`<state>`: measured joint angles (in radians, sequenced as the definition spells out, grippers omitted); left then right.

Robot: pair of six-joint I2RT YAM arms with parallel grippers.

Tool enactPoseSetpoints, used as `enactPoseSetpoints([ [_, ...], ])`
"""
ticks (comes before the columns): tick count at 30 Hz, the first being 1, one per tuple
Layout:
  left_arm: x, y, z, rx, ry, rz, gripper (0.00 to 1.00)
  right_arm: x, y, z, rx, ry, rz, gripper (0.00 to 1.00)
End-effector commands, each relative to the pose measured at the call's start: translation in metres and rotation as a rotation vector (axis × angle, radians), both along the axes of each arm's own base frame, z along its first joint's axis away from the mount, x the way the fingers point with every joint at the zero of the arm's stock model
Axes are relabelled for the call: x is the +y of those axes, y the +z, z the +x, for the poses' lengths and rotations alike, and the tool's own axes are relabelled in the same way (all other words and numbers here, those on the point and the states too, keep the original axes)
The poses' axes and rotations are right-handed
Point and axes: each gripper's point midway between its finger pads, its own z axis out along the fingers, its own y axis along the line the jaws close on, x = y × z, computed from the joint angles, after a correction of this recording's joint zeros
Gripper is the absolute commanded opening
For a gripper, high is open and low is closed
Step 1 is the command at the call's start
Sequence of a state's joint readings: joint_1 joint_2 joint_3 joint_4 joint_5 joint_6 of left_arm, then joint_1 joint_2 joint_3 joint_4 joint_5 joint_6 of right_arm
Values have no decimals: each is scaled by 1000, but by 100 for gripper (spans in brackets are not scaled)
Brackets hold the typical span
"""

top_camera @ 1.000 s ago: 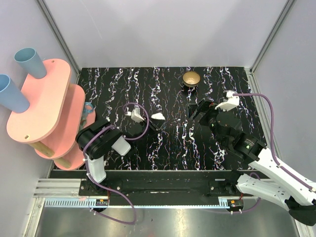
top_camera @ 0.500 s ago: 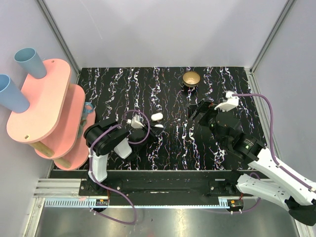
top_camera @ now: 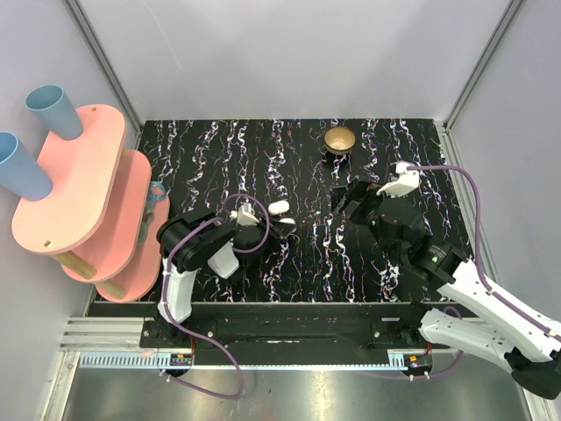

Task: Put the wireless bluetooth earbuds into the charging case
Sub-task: Place the charging case with the earbuds at the center of the board, then reset both arms

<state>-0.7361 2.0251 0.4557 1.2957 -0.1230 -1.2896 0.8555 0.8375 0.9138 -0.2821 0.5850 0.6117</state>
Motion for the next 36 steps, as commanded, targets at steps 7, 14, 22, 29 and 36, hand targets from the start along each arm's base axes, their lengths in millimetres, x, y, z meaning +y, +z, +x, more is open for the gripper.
enactPoseSetpoints([
  [7, -13, 76, 11, -172, -12, -164, 51, 3, 9, 2, -24, 5, 30, 100],
  [14, -14, 77, 9, -144, -12, -135, 56, 4, 8, 1, -19, 9, 46, 100],
  [22, -12, 103, 2, -217, -28, -186, 58, 3, 6, 1, -20, 4, 47, 100],
  [29, 1, 140, 8, -384, -20, 64, 63, 0, 8, 0, -28, -2, 47, 100],
  [36, 23, 144, 23, -444, 9, 361, 71, -1, 7, 1, -27, -6, 39, 100],
])
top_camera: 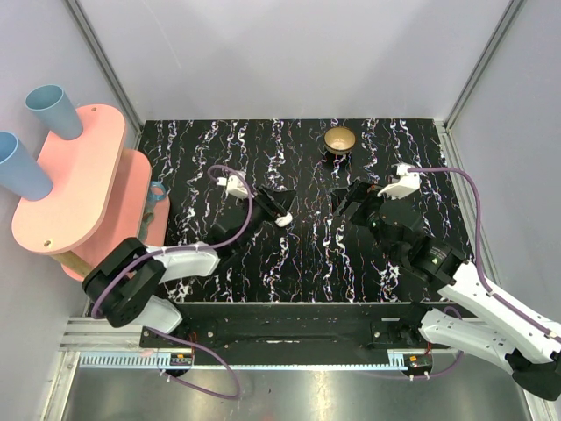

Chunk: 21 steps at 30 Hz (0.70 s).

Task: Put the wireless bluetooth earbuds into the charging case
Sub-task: Reset both arms

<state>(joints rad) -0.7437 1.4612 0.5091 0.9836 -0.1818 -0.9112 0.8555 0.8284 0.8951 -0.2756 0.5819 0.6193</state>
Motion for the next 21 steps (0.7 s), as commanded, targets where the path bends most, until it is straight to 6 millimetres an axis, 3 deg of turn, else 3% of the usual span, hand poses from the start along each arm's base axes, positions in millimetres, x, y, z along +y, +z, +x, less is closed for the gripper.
enactPoseSetpoints([
  [1, 11, -26, 16, -7, 42, 247, 71, -1, 12, 2, -33, -8, 33, 100],
  [12, -18, -81, 30, 127, -114, 305, 71, -6, 14, 0, -43, -19, 35, 100],
  [21, -25, -112, 31, 201, -168, 358, 70, -4, 10, 3, -34, -22, 22, 100],
])
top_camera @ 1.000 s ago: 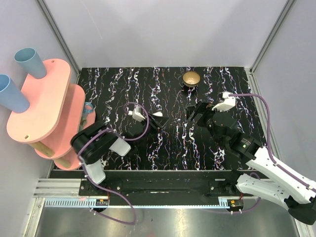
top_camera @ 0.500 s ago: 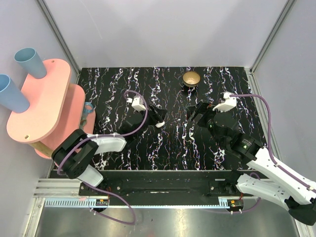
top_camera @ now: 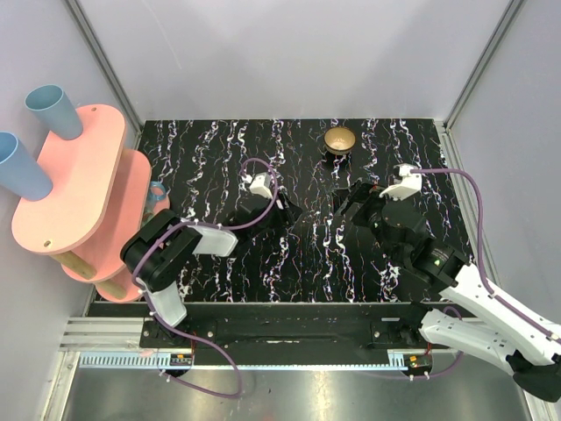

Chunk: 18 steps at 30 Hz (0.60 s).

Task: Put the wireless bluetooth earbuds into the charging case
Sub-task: Reset both arms

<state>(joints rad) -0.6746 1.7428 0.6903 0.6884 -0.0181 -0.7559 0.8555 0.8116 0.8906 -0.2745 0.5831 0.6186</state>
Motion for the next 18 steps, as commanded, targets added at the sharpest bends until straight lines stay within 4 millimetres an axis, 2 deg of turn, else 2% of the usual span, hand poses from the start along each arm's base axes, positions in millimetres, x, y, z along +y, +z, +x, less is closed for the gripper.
enactPoseSetpoints([
  [1, -12, 7, 7, -21, -52, -1, 70, -1, 8, 5, -26, -18, 15, 100],
  [5, -7, -4, 8, -7, -48, 72, 70, 0, 7, 5, -23, -20, 16, 100],
  [9, -8, -5, 8, -27, -61, 142, 70, 0, 5, 5, -18, -23, 11, 100],
  [11, -8, 3, 7, -48, -62, 196, 72, 0, 4, 6, -19, -21, 10, 100],
  [12, -8, 8, 6, -87, -62, 249, 76, -1, 3, 6, -17, -25, 3, 100],
  [15, -6, 39, 4, -173, -36, 292, 78, -3, 1, 8, -18, -37, -27, 100],
  [16, -2, 43, 1, -187, -28, 292, 79, -4, -2, 10, -16, -46, -51, 100],
  [17, 3, 65, 1, -232, -6, 265, 79, -5, -4, 11, -13, -51, -65, 100],
  [18, 9, 65, -4, -243, -3, 272, 82, -8, -4, 13, -13, -58, -79, 100],
])
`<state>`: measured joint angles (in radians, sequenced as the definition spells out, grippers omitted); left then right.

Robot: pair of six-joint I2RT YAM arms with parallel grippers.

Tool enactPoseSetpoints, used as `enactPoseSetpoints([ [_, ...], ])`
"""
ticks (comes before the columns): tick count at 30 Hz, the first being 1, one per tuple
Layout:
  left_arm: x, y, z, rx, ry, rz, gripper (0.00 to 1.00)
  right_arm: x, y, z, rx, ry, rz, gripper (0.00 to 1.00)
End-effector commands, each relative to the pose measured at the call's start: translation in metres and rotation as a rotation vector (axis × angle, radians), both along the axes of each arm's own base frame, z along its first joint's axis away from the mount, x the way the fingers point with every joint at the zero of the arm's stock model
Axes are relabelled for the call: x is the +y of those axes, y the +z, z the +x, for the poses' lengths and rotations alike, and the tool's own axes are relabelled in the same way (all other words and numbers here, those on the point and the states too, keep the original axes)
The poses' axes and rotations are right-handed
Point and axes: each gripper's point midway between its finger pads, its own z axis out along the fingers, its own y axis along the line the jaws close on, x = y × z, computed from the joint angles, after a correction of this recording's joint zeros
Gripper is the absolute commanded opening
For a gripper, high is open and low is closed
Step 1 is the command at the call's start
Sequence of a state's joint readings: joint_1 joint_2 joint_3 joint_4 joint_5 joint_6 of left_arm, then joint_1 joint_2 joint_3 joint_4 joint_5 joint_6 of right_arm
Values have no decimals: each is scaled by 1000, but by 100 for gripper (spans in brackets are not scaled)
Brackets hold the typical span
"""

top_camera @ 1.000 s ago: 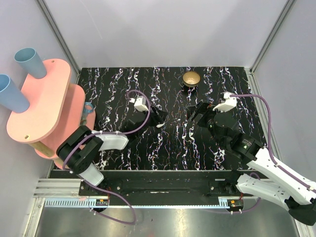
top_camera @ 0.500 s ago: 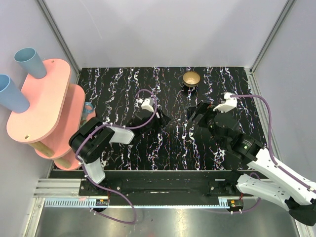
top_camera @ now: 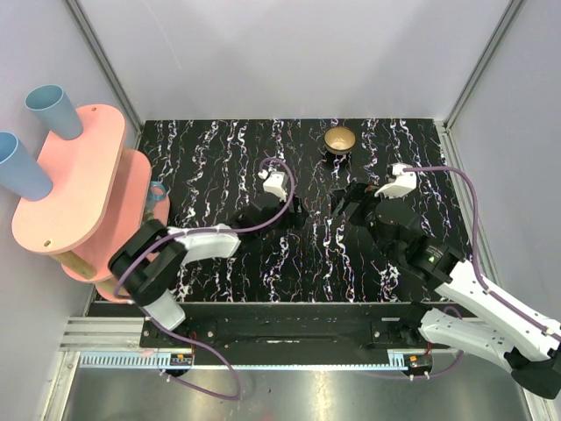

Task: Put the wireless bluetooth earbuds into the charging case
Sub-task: Reset both arms

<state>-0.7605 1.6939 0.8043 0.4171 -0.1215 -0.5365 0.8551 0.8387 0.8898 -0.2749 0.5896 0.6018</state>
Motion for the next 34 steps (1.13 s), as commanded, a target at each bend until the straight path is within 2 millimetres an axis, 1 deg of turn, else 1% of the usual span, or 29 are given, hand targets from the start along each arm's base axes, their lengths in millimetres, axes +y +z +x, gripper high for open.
enactPoseSetpoints([
  [1, 21, 72, 7, -221, 62, -18, 99, -12, -2, 10, -14, -56, -79, 100],
  [3, 32, 95, 3, -281, 82, -33, 99, -15, -8, 14, -2, -66, -110, 100],
  [5, 42, 108, 3, -312, 105, -20, 99, -23, -18, 20, 20, -84, -158, 100],
  [6, 47, 122, 1, -340, 113, -25, 99, -23, -25, 24, 39, -83, -172, 100],
  [7, 52, 121, 0, -332, 124, -3, 99, -33, -30, 31, 62, -112, -181, 100],
  [8, 60, 125, 1, -337, 159, 7, 99, -36, -36, 35, 81, -117, -185, 100],
  [9, 66, 134, -2, -350, 174, -1, 99, -31, -48, 38, 120, -76, -188, 100],
  [10, 73, 132, -4, -340, 189, 19, 99, -44, -55, 47, 149, -107, -188, 100],
  [11, 84, 133, -3, -341, 239, 31, 99, -47, -62, 50, 177, -106, -186, 100],
  [12, 91, 140, -5, -356, 257, 28, 99, -44, -76, 53, 233, -66, -181, 100],
  [13, 96, 143, -6, -369, 265, 30, 99, -54, -83, 61, 266, -76, -167, 100],
  [14, 107, 134, -7, -376, 289, 67, 99, -57, -88, 65, 296, -63, -150, 99],
  [15, 114, 133, -8, -388, 319, 66, 99, -48, -101, 65, 352, 4, -117, 100],
  [16, 120, 139, -8, -408, 346, 44, 99, -49, -107, 67, 377, 18, -97, 100],
  [17, 127, 135, -7, -404, 367, 57, 99, -59, -111, 71, 400, 5, -77, 100],
  [18, 130, 137, -7, -404, 382, 61, 99, -55, -120, 71, 436, 42, -61, 100],
  [19, 136, 134, -9, -389, 395, 89, 99, -58, -124, 71, 451, 47, -56, 100],
  [20, 143, 135, -8, -389, 423, 117, 99, -60, -126, 73, 456, 53, -56, 100],
  [21, 147, 141, -6, -392, 448, 126, 99, -64, -129, 74, 464, 47, -63, 100],
  [22, 153, 137, -7, -377, 466, 160, 99, -67, -130, 75, 462, 38, -68, 100],
  [23, 163, 140, -6, -380, 521, 179, 99, -71, -131, 76, 459, 23, -79, 100],
  [24, 166, 143, -6, -381, 535, 194, 99, -77, -130, 78, 448, -9, -100, 100],
  [26, 175, 139, -7, -376, 560, 247, 99, -85, -129, 80, 439, -45, -124, 100],
  [27, 177, 138, -7, -374, 567, 257, 99, -91, -125, 83, 418, -71, -140, 100],
  [28, 179, 137, -8, -371, 573, 269, 99, -93, -124, 84, 409, -82, -150, 100],
  [29, 182, 137, -8, -371, 585, 277, 99, -100, -125, 85, 405, -119, -164, 100],
  [31, 184, 138, -10, -373, 587, 276, 99, -105, -119, 88, 364, -142, -173, 100],
  [32, 185, 138, -11, -376, 586, 276, 99, -108, -122, 88, 363, -157, -182, 100],
  [34, 186, 143, -12, -391, 588, 256, 99, -129, -118, 93, 320, -284, -198, 100],
])
